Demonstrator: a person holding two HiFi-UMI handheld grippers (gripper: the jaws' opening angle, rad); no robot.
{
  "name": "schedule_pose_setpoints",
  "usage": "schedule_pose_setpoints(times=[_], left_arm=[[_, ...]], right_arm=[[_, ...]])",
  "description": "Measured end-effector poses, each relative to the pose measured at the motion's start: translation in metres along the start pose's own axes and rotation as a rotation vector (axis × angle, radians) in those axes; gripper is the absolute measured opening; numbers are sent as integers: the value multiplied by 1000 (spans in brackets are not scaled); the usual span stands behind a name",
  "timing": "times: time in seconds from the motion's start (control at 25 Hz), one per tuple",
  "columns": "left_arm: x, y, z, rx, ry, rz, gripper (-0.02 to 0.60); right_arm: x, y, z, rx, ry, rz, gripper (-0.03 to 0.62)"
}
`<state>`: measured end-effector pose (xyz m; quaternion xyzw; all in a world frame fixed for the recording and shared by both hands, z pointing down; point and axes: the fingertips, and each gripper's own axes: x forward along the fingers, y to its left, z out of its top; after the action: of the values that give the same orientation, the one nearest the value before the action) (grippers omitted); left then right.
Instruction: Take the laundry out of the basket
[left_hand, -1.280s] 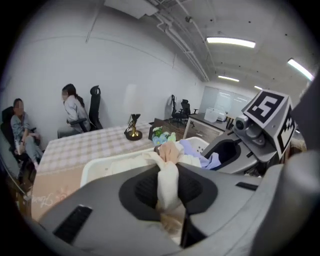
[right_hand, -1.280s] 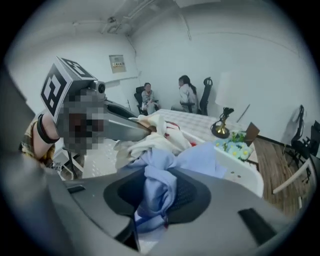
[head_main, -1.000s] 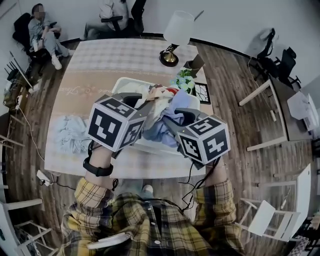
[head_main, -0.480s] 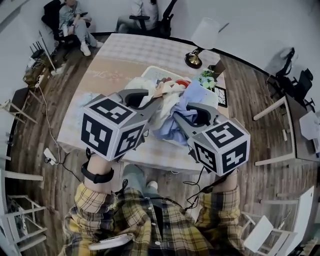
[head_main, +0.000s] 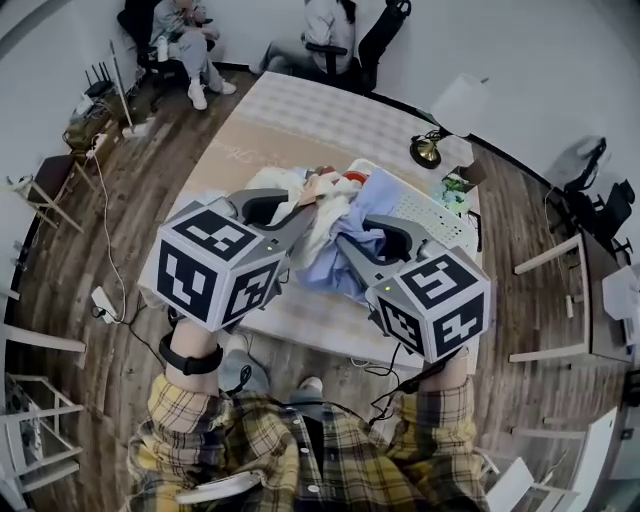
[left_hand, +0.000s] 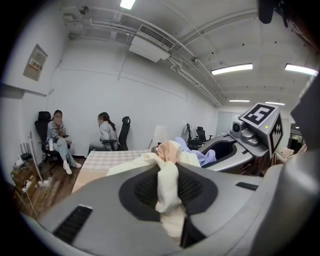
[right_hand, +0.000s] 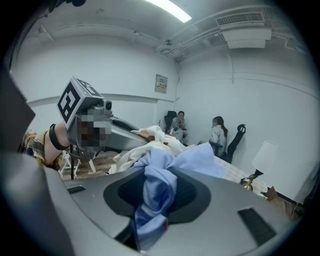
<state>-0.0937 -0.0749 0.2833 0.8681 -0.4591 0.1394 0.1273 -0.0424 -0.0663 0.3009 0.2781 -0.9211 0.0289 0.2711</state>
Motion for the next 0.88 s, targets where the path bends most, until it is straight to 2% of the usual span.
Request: schedule_pose_setpoints(times=[0.24,0.44,0.68,0.88], left_arm=[[-22,81,-13,-33,37,-10,67],[-22,142,-34,-61,81,-20,67],[-8,194,-67,-101,147,-67,69],[14,212,-104,-135,219,-124,69]], right_arm=[[73,25,34,16,32,17,138],[135,35,44,57,62,40,138],[196,38,34,130,115,41,138],[228,38,4,208,181,22,138]])
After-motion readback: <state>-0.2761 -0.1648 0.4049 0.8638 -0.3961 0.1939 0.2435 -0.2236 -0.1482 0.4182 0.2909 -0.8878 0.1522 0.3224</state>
